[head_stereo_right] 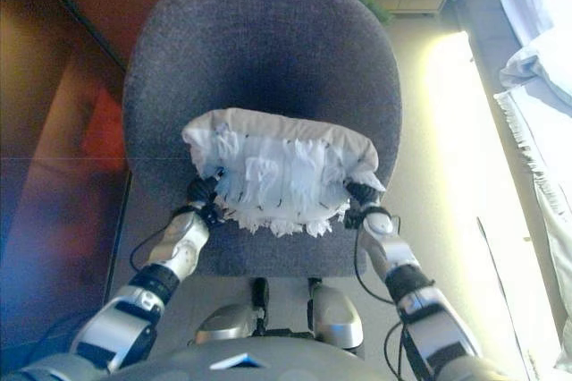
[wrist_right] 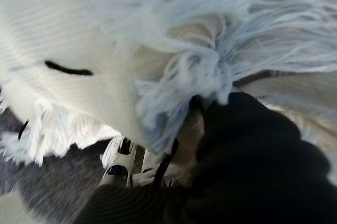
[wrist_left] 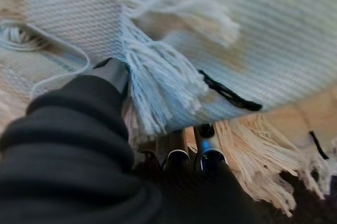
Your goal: Pick up the cushion and take it to the sofa
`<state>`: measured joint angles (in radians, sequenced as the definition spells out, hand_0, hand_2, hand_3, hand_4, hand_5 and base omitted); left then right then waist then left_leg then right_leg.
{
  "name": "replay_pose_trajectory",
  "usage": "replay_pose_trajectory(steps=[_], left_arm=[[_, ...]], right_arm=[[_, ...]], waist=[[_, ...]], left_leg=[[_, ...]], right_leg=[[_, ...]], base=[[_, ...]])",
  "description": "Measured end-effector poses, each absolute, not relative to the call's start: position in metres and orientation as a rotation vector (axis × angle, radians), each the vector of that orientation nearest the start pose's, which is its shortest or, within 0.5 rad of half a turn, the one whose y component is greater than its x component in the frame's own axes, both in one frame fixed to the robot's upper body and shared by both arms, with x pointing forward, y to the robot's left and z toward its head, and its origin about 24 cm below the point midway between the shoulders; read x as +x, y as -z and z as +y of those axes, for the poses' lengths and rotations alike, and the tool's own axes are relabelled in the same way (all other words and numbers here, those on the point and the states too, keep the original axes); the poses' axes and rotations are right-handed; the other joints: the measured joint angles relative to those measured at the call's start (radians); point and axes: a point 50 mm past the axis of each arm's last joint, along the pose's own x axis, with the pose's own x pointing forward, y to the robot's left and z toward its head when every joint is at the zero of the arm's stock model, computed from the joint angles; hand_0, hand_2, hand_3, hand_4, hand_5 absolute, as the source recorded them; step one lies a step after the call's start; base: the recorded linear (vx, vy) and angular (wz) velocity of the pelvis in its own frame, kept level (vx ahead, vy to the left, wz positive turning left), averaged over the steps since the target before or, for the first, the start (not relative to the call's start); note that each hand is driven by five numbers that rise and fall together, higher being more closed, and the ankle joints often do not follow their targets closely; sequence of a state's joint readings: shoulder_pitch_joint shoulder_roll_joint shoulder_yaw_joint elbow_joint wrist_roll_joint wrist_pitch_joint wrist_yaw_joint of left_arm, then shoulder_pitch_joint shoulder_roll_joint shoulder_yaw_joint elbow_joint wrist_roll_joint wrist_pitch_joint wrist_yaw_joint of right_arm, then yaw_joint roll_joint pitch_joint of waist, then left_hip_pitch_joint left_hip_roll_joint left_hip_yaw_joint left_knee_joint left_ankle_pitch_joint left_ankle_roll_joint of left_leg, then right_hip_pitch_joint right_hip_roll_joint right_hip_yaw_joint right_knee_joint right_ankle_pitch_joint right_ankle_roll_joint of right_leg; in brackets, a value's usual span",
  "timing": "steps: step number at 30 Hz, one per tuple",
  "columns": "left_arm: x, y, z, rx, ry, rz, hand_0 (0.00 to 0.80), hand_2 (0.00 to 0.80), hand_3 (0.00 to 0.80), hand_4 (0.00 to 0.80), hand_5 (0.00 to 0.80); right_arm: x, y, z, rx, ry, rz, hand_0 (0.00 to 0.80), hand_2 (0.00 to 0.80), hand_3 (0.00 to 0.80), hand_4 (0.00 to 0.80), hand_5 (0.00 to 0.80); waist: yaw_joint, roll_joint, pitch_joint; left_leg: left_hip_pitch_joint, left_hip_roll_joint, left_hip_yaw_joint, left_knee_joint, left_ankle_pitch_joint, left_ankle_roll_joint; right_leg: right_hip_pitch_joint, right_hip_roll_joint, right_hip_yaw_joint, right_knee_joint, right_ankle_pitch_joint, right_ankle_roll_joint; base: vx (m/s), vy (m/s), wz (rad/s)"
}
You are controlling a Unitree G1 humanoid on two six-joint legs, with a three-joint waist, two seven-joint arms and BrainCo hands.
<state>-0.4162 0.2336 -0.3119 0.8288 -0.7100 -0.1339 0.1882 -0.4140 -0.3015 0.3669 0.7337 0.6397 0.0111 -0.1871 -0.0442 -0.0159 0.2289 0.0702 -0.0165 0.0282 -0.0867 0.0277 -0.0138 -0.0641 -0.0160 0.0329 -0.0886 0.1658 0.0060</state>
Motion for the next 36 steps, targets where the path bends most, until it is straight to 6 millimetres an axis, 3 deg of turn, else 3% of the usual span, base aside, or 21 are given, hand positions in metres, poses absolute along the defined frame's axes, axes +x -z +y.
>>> replay_pose_trajectory(steps=[5,17,18,19,23,30,33,36], left_arm=[[0.341,-0.002,0.171,-0.195,-0.170,0.357,0.800,0.800,0.800,0.800,0.800],[0.377,-0.044,0.165,-0.210,-0.190,0.326,0.800,0.800,0.800,0.800,0.800],[0.379,-0.046,0.164,-0.210,-0.187,0.339,0.649,0.649,0.649,0.649,0.649],[0.382,-0.049,0.164,-0.218,-0.186,0.350,0.000,0.000,0.000,0.000,0.000],[0.392,-0.065,0.168,-0.276,-0.197,0.383,0.000,0.000,0.000,0.000,0.000],[0.402,-0.094,0.181,-0.332,-0.208,0.276,0.000,0.000,0.000,0.000,0.000],[0.403,-0.107,0.203,-0.331,-0.250,0.217,0.000,0.000,0.000,0.000,0.000],[0.399,-0.119,0.241,-0.345,-0.339,0.170,0.000,0.000,0.000,0.000,0.000]], right_arm=[[0.345,-0.005,-0.171,0.106,0.056,0.434,0.800,0.800,0.800,0.800,0.800],[0.382,-0.052,-0.179,0.054,0.004,0.396,0.800,0.800,0.800,0.800,0.800],[0.384,-0.055,-0.181,0.042,0.004,0.401,0.800,0.800,0.800,0.800,0.800],[0.386,-0.060,-0.182,0.024,0.004,0.398,0.000,0.000,0.000,0.000,0.000],[0.398,-0.085,-0.188,-0.016,0.041,0.349,0.000,0.000,0.000,0.000,0.000],[0.405,-0.121,-0.214,-0.049,0.192,0.186,0.000,0.000,0.000,0.000,0.000],[0.406,-0.146,-0.230,-0.004,0.237,0.074,0.000,0.000,0.000,0.000,0.000],[0.403,-0.165,-0.246,0.021,0.265,-0.006,0.000,0.000,0.000,0.000,0.000]], waist=[[0.003,-0.025,0.031],[0.001,-0.050,0.085],[0.001,-0.050,0.087],[0.001,-0.051,0.089],[-0.003,-0.049,0.117],[-0.006,-0.026,0.163],[-0.013,-0.015,0.192],[-0.021,-0.012,0.194]], left_leg=[[-0.037,-0.007,-0.006,0.004,0.010,0.003],[-0.121,-0.012,-0.044,0.026,0.009,0.002],[-0.128,-0.012,-0.046,0.029,0.008,0.001],[-0.138,-0.014,-0.049,0.032,0.008,0.001],[-0.155,-0.018,-0.058,0.043,0.008,0.001],[-0.190,-0.020,-0.058,0.045,0.010,0.003],[-0.188,-0.020,-0.057,0.044,0.011,0.003],[-0.179,-0.019,-0.054,0.041,0.011,0.003]], right_leg=[[-0.030,-0.008,-0.007,0.000,0.010,0.003],[-0.081,-0.017,-0.038,0.001,0.017,-0.002],[-0.084,-0.017,-0.040,0.000,0.017,-0.002],[-0.092,-0.019,-0.041,0.001,0.017,-0.002],[-0.105,-0.023,-0.043,0.001,0.018,-0.002],[-0.141,-0.026,-0.043,0.002,0.021,0.000],[-0.141,-0.025,-0.043,0.002,0.021,0.000],[-0.135,-0.024,-0.043,0.002,0.021,-0.001]], base=[[-0.057,-0.045,0.06],[-0.017,-0.021,0.09],[-0.025,0.038,0.13],[-0.016,0.048,0.12],[-0.006,0.070,0.08],[-0.011,0.028,0.01],[0.017,0.035,-0.02],[0.021,0.016,-0.02]])
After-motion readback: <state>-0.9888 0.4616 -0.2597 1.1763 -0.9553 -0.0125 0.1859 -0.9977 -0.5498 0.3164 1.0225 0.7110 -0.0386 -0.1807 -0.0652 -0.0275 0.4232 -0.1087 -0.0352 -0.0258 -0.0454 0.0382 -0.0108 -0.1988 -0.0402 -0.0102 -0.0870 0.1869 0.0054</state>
